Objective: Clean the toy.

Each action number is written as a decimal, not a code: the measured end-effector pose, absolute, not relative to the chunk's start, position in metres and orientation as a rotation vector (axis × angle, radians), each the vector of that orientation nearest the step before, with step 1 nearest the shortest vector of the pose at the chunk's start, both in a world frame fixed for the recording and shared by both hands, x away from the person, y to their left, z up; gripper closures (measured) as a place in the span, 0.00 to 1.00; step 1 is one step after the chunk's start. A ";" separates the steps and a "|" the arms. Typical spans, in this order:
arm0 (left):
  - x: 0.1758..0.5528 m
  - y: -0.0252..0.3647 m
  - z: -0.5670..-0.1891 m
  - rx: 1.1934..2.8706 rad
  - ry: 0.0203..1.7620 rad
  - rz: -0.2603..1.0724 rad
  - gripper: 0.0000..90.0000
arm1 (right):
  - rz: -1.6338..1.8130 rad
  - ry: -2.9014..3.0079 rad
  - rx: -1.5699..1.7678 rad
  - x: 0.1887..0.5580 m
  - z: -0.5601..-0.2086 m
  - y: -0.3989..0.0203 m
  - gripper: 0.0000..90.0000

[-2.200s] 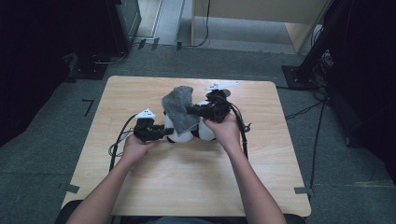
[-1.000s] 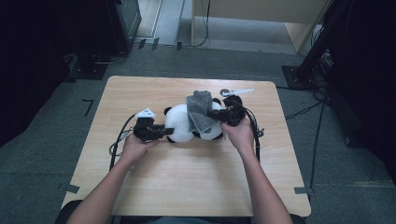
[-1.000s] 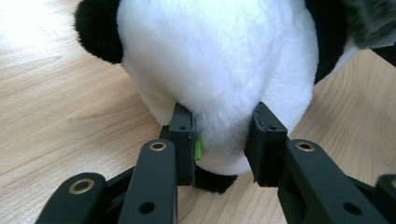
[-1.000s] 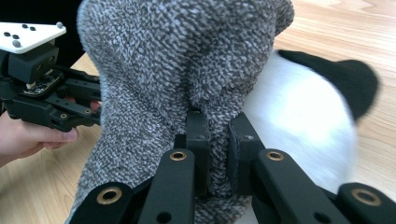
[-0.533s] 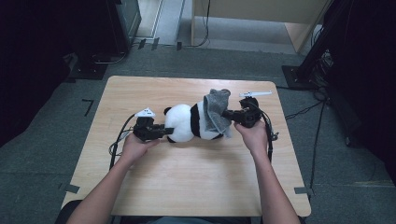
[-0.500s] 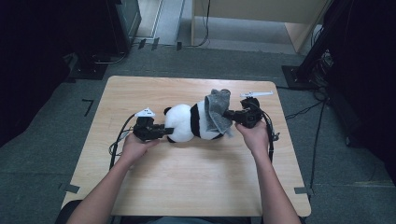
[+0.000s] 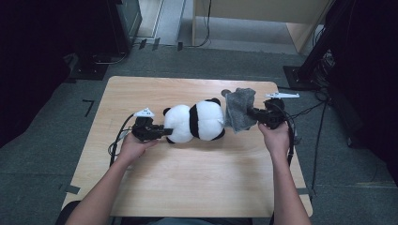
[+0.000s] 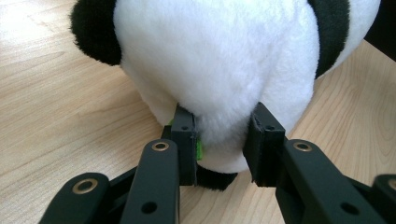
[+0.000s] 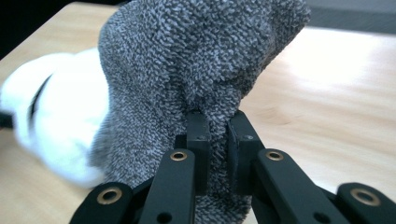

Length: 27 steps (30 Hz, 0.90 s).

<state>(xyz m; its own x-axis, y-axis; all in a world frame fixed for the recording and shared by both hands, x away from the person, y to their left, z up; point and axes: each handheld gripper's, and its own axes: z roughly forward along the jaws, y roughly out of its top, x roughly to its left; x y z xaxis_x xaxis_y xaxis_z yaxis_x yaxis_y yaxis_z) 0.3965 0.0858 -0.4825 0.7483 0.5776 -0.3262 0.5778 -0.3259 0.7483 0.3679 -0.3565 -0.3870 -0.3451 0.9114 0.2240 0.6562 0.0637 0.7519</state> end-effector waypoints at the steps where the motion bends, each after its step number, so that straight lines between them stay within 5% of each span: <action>1: 0.396 0.086 -0.483 2.003 0.874 -0.001 0.77 | 1.161 2.014 1.579 0.369 -0.387 -0.360 0.92; 10: 0.398 0.086 -0.483 2.000 0.862 0.001 0.77 | 1.308 2.172 1.407 0.383 -0.389 -0.336 0.92; 27: 0.400 0.086 -0.485 1.997 0.872 -0.014 0.77 | 1.277 2.357 1.469 0.402 -0.459 -0.310 0.94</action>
